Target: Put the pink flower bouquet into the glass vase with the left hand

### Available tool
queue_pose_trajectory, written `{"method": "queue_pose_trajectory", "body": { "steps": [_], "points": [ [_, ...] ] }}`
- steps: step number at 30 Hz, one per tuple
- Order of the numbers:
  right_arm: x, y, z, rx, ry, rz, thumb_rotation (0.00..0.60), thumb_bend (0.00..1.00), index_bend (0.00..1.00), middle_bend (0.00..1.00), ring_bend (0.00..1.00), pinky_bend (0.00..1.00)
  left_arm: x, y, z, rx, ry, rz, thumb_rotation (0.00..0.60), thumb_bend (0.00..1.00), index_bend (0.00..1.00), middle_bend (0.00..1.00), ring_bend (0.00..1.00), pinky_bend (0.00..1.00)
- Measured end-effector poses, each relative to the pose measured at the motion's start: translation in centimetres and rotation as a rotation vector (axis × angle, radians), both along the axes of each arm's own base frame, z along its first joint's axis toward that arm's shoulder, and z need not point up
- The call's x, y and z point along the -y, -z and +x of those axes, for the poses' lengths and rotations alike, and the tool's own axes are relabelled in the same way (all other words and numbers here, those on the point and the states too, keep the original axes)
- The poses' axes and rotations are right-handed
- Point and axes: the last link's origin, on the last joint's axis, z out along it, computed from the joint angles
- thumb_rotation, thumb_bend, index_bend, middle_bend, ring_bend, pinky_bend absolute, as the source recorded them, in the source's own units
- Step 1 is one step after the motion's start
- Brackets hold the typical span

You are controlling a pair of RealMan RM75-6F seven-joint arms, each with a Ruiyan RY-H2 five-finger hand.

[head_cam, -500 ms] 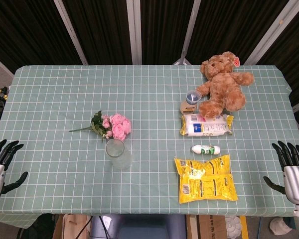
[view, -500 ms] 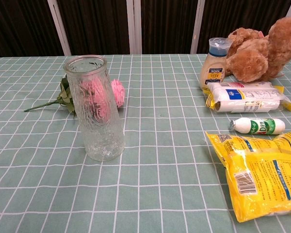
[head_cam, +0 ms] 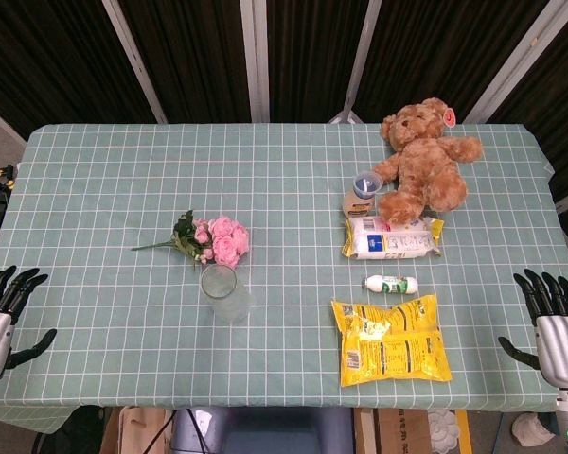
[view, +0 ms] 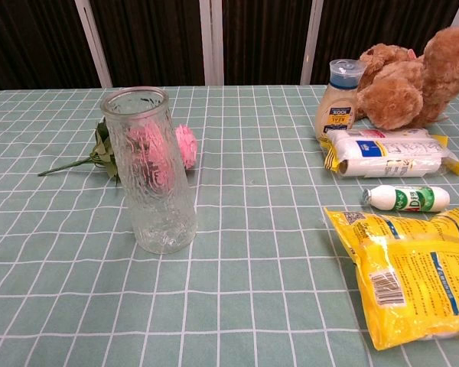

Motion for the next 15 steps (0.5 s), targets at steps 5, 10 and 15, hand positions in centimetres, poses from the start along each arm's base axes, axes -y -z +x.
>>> {"method": "queue_pose_trajectory", "body": {
  "steps": [5, 10, 15],
  "points": [
    [0.0, 0.0, 0.0, 0.001, 0.004, -0.003, 0.6, 0.17, 0.11, 0.11, 0.04, 0.0, -0.4, 0.1, -0.3, -0.009, -0.012, -0.015, 0.6, 0.25, 0.15, 0.11, 0.0, 0.0],
    [0.1, 0.2, 0.0, 0.011, 0.002, 0.008, 0.6, 0.17, 0.11, 0.11, 0.04, 0.0, -0.6, 0.3, -0.5, -0.01, -0.023, -0.033, 0.6, 0.23, 0.15, 0.11, 0.0, 0.0],
    [0.0, -0.1, -0.2, 0.019, 0.007, 0.008, 0.6, 0.17, 0.11, 0.11, 0.04, 0.0, -1.6, 0.7, -0.6, -0.038, -0.041, -0.055, 0.6, 0.23, 0.15, 0.1, 0.0, 0.0]
  ]
}}
